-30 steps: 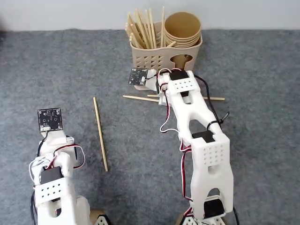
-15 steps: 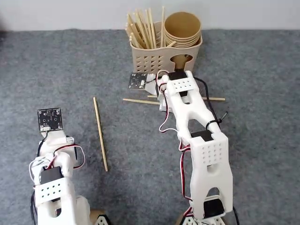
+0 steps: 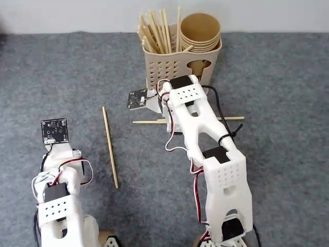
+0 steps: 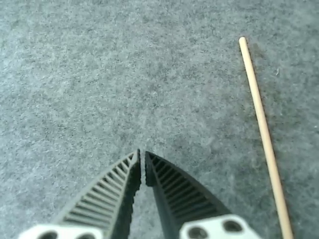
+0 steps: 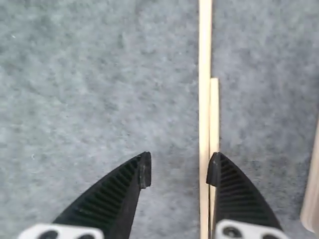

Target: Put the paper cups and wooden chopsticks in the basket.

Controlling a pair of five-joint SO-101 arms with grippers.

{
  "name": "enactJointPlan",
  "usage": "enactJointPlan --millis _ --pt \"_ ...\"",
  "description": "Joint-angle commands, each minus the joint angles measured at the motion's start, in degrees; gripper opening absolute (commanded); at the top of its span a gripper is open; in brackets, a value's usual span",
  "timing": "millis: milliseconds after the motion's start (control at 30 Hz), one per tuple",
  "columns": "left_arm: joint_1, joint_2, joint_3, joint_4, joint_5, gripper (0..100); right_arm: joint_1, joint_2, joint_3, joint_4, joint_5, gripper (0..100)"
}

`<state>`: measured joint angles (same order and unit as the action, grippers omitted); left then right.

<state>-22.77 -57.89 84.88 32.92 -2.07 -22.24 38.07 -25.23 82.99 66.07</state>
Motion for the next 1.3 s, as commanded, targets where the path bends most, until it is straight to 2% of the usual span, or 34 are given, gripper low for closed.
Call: enactJointPlan --millis 0,300,367,467,533,600,833,1133,1267 --pt "0.4 -1.1 -0.5 -1.2 -0.7 2 0.1 -2.9 -1.1 -3.5 0.2 20.5" --pt "0.4 -1.1 -0.5 -1.2 -0.7 2 1.7 5.1 -1.1 -7.5 0.2 20.3" --pt "0.4 -1.1 -0.5 -1.2 -0.7 2 1.8 5.8 -1.1 -7.1 0.2 15.3" --pt "0.4 -1.1 -0.5 -1.2 -0.7 2 1.5 6.5 -1.1 -7.1 0.2 0.0" --pt "0.4 -1.1 -0.5 -1.2 -0.7 2 1.5 6.3 -1.1 -6.5 0.2 3.2" --pt "0.4 -1.1 -0.5 -1.2 -0.7 2 1.5 5.9 -1.1 -4.5 0.2 0.3" --pt "0.4 -1.1 -0.5 -1.2 -0.7 2 -1.5 -1.5 -1.1 5.1 0.0 0.8" --pt "0.4 -1.1 -0.5 -1.2 -0.8 2 -6.0 -20.3 -1.1 13.9 -13.4 0.8" --pt "0.4 -1.1 -0.5 -1.2 -0.8 2 -8.0 -27.6 -1.1 14.5 -18.7 0.8"
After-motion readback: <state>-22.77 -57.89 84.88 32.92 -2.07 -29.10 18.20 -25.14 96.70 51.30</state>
